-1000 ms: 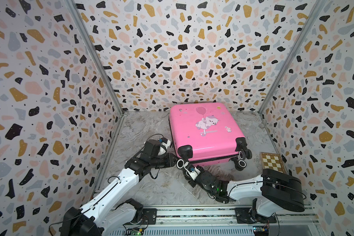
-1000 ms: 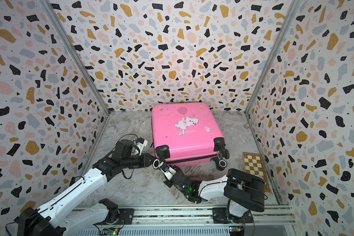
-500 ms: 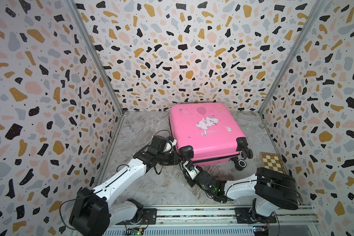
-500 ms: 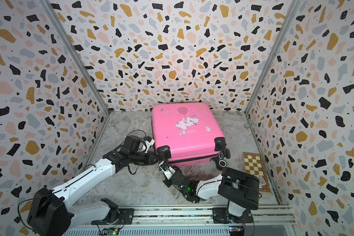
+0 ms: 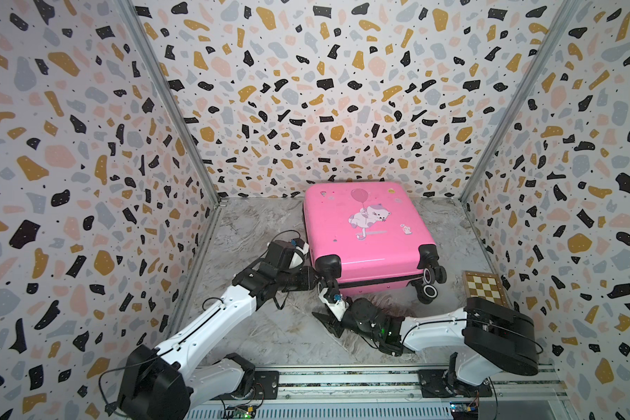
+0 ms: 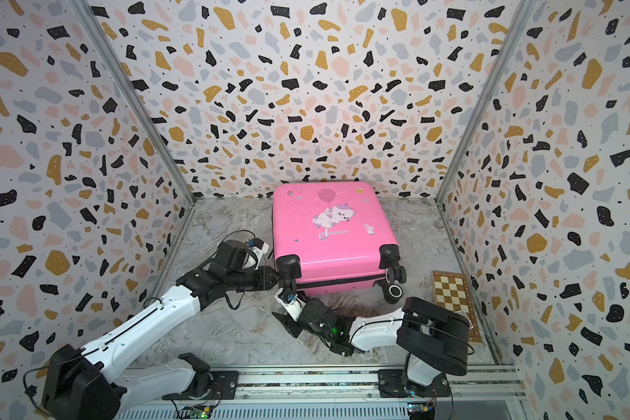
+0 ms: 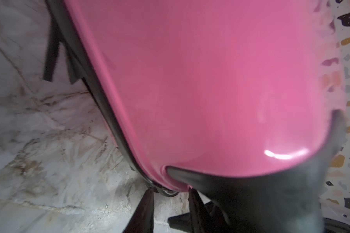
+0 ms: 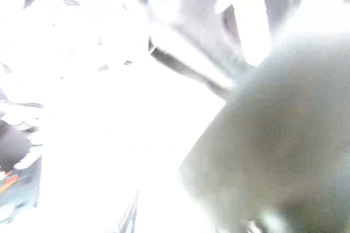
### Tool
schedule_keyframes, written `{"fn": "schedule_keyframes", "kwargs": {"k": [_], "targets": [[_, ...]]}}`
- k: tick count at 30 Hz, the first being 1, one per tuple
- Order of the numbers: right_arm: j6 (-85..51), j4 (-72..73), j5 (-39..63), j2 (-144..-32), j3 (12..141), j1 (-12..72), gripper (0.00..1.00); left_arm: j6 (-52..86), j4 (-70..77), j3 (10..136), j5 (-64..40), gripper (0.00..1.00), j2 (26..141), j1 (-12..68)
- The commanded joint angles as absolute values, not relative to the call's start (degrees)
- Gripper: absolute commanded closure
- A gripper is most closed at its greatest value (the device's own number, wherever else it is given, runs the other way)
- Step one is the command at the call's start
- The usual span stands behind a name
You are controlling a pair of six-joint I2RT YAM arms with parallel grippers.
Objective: Open the suitcase zippers
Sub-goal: Unzip the zipper on the suitcase, then open the suitcase at the center of the board.
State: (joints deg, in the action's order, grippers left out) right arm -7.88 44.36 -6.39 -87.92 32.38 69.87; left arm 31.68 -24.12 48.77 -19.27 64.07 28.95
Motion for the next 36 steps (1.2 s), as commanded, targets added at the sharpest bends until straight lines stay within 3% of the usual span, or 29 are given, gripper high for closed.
{"fn": "schedule_keyframes", "kwargs": {"k": [1, 6, 11, 12, 14, 22, 27, 36], "targets": [[-9.11, 36.52, -4.41, -80.66, 33.38, 70.28, 0.42, 30.28, -29.22, 51.98, -13.58, 0.51, 57.58, 28.74], [-12.36, 26.54, -6.39, -70.02, 29.72, 69.89, 0.35, 30.32, -34.84, 53.6, -10.7, 0.22, 50.26, 28.74], [-14.12, 16.53, -7.95, -57.52, 27.69, 68.59, 0.24, 29.94, -36.01, 53.95, -13.75, 0.09, 45.52, 29.91], [-14.35, 13.93, -8.69, -55.16, 27.9, 68.23, 0.1, 29.64, -36.2, 53.96, -13.43, 0.08, 44.48, 30.71], [-15.1, 8.64, -10.44, -51.34, 28.91, 67.18, 0.0, 29.0, -36.04, 53.91, -12.8, 0.07, 42.32, 32.49], [-19.44, -10.93, -19.05, -44.4, 38.22, 58.75, 0.0, 27.68, -37.25, 54.52, -6.01, 0.07, 39.18, 43.0], [-18.46, -19.8, -14.72, -45.87, 45.04, 48.18, 0.0, 27.35, -40.5, 55.13, 3.17, 0.07, 42.41, 49.66], [-15.4, -30.15, -7.71, -48.4, 53.06, 26.04, 0.0, 27.66, -37.81, 54.49, 4.58, 0.06, 46.29, 49.92]]}}
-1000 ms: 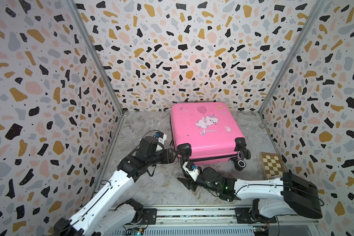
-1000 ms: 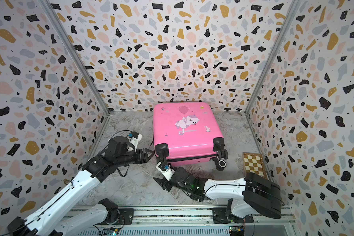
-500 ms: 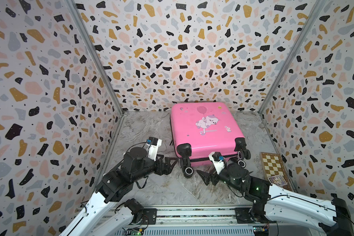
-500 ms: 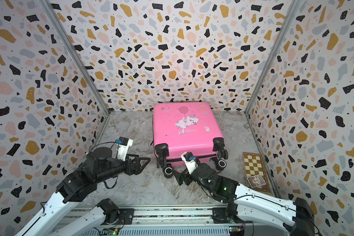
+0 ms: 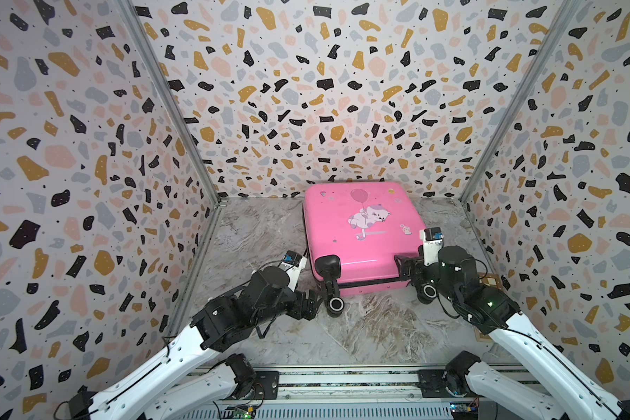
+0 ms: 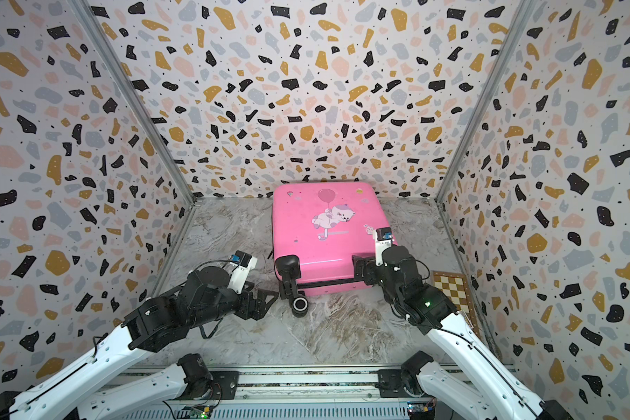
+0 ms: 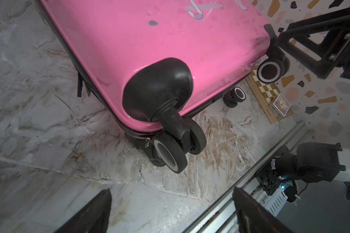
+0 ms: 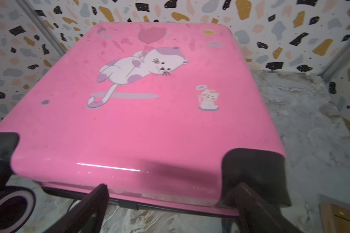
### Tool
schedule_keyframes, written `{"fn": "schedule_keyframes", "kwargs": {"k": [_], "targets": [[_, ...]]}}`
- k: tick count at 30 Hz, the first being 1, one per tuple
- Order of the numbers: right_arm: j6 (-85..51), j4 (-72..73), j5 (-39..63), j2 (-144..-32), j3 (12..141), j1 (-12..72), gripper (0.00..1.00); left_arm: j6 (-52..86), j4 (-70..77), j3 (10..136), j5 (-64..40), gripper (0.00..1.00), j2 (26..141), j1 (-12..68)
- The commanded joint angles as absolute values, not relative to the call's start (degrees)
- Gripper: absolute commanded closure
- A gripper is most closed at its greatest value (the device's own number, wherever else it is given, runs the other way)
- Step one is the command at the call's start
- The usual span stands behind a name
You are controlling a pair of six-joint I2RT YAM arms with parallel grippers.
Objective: Open the suitcase zippers
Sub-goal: Open the suitcase at the center of the board.
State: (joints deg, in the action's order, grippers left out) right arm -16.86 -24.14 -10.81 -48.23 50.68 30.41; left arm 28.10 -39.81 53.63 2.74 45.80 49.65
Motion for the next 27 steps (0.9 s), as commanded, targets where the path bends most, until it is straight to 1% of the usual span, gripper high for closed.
{"fn": "schedule_keyframes", "kwargs": {"k": [1, 4, 7, 9, 16, 21, 27], "targets": [[-15.53, -30.36, -7.96, -48.55, 53.25, 24.89, 0.0, 27.96, -37.84, 54.56, 5.22, 0.05, 46.44, 49.93], [-16.05, -30.69, -6.88, -50.3, 53.44, 21.31, 0.0, 28.05, -38.51, 55.77, 6.29, 0.02, 48.0, 49.7], [-16.59, -30.93, -6.81, -50.98, 53.08, 18.76, 0.02, 28.04, -39.63, 58.19, 4.12, 0.02, 51.36, 48.47], [-16.88, -30.72, -4.77, -50.8, 52.22, 17.19, 0.03, 28.05, -39.34, 59.03, 2.37, 0.02, 52.84, 47.21], [-18.25, -29.81, -2.08, -49.19, 47.07, 16.01, 0.05, 26.67, -38.2, 60.54, -2.83, 0.02, 53.72, 41.01], [-19.22, -27.73, 1.13, -48.34, 43.57, 14.46, 0.03, 22.29, -31.86, 58.48, -6.59, 0.02, 52.12, 38.0], [-19.76, -25.83, 3.92, -49.87, 41.98, 12.86, 0.04, 21.31, -19.31, 54.33, -7.28, 0.01, 53.65, 34.79]]}}
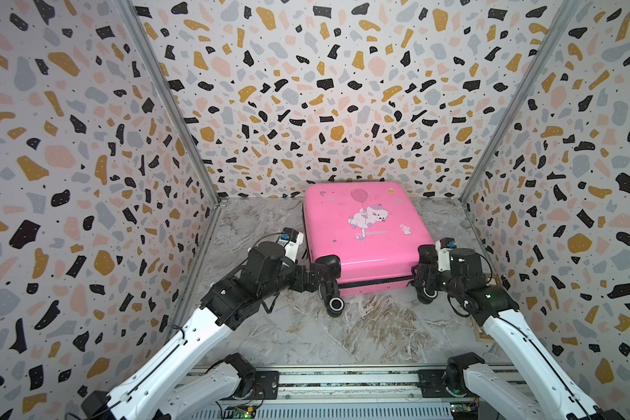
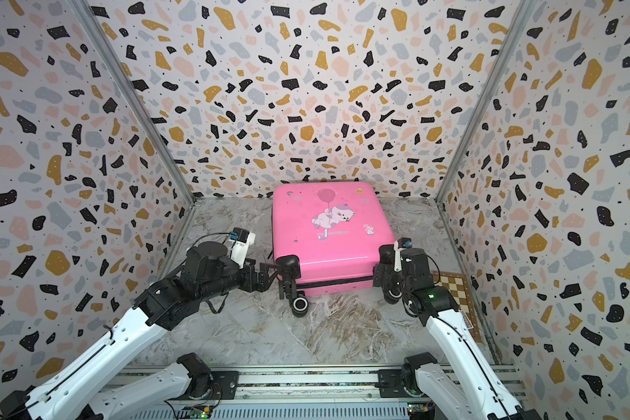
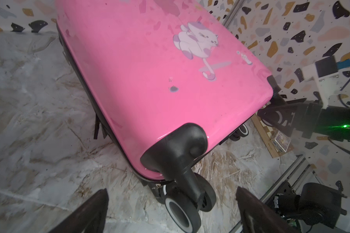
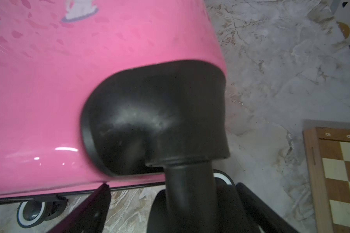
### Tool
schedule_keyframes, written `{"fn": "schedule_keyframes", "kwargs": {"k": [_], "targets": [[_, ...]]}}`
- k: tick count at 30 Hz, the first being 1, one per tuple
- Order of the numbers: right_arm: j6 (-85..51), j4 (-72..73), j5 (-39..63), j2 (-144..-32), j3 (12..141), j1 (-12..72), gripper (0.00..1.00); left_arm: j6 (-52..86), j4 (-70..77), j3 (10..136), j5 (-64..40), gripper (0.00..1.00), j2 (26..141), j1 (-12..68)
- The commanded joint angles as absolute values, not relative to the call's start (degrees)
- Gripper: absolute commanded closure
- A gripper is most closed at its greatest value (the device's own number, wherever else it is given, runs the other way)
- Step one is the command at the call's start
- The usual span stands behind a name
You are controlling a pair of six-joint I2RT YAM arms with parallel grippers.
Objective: Open the suitcase zippers
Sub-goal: Open the suitcase at the center of the board.
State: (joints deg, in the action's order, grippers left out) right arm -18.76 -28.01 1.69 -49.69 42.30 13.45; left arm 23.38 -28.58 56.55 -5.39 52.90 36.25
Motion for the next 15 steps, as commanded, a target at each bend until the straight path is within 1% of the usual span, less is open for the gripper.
{"fn": "schedule_keyframes", "kwargs": {"k": [1, 3, 5, 8, 10, 12, 14, 15], "targets": [[-19.7, -25.62, 4.34, -50.13, 41.84, 12.67, 0.05, 21.04, -17.18, 53.57, -8.58, 0.01, 54.05, 33.63], [-19.71, -25.59, 4.45, -50.28, 42.01, 12.35, 0.08, 19.94, -14.27, 52.36, -11.01, 0.01, 54.57, 31.38], [-19.66, -24.98, 5.34, -49.86, 41.71, 11.41, 0.15, 18.6, -11.05, 50.52, -13.41, 0.01, 54.84, 28.76], [-19.51, -23.46, 7.83, -49.49, 40.93, 10.1, 0.35, 17.62, -3.68, 46.67, -18.64, 0.01, 54.65, 24.71], [-19.3, -22.7, 9.15, -49.41, 40.52, 9.71, 0.53, 17.72, 1.15, 44.33, -22.07, 0.0, 55.26, 22.32], [-19.21, -22.29, 9.84, -49.07, 40.43, 9.51, 0.64, 18.78, 4.11, 43.65, -26.38, 0.0, 57.11, 19.75], [-19.17, -21.79, 10.68, -48.03, 40.4, 9.25, 0.79, 19.25, 4.04, 44.29, -27.56, 0.01, 59.99, 18.82], [-19.1, -21.27, 11.31, -47.32, 40.11, 9.18, 0.82, 19.32, 4.11, 44.53, -28.16, 0.01, 60.95, 18.64]]}}
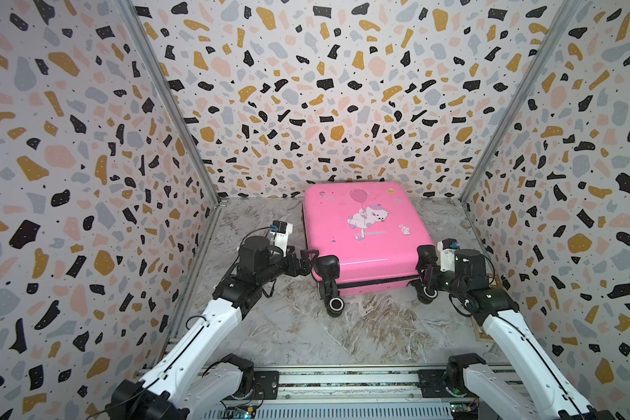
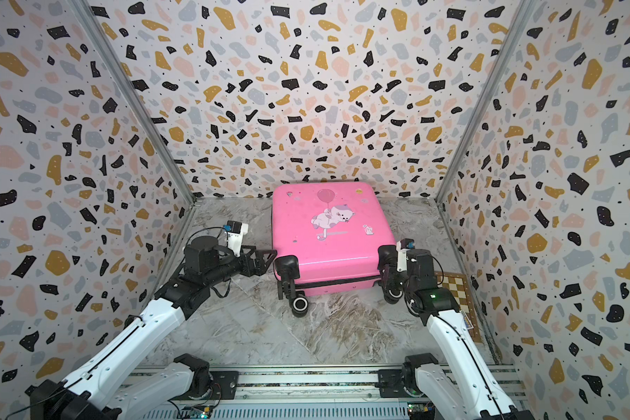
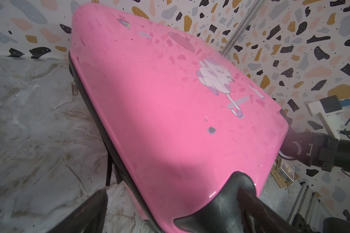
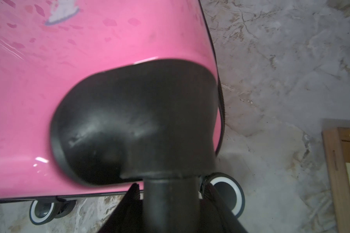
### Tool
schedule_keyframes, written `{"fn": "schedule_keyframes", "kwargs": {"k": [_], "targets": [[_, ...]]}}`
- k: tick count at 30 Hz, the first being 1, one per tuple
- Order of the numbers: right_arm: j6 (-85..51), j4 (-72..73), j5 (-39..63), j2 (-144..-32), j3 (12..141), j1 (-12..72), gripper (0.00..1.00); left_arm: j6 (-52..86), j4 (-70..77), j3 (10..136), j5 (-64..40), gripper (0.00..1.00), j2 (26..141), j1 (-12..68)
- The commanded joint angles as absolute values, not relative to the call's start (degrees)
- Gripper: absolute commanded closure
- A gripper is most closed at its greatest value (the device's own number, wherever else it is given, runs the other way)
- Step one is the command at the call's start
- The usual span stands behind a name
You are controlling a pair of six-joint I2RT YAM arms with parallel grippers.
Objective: Open the suitcase zippers
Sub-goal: Open the suitcase at the center of the board.
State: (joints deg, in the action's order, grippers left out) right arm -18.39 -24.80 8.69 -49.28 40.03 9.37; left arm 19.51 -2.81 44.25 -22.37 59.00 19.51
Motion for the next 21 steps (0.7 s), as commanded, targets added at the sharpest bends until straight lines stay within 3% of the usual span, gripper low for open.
{"fn": "schedule_keyframes", "kwargs": {"k": [1, 8, 21], "targets": [[-19.2, -20.34, 12.21, -46.14, 39.48, 9.14, 0.84, 19.73, 4.42, 44.58, -28.58, 0.01, 62.03, 18.73], [-18.97, -13.77, 18.62, -37.92, 36.12, 8.98, 1.0, 22.67, 7.77, 45.17, -31.15, 0.02, 68.5, 18.73], [-17.51, -2.35, 26.05, -24.65, 36.79, 9.41, 1.0, 24.14, 9.58, 49.01, -33.78, 0.04, 76.58, 19.82]]}}
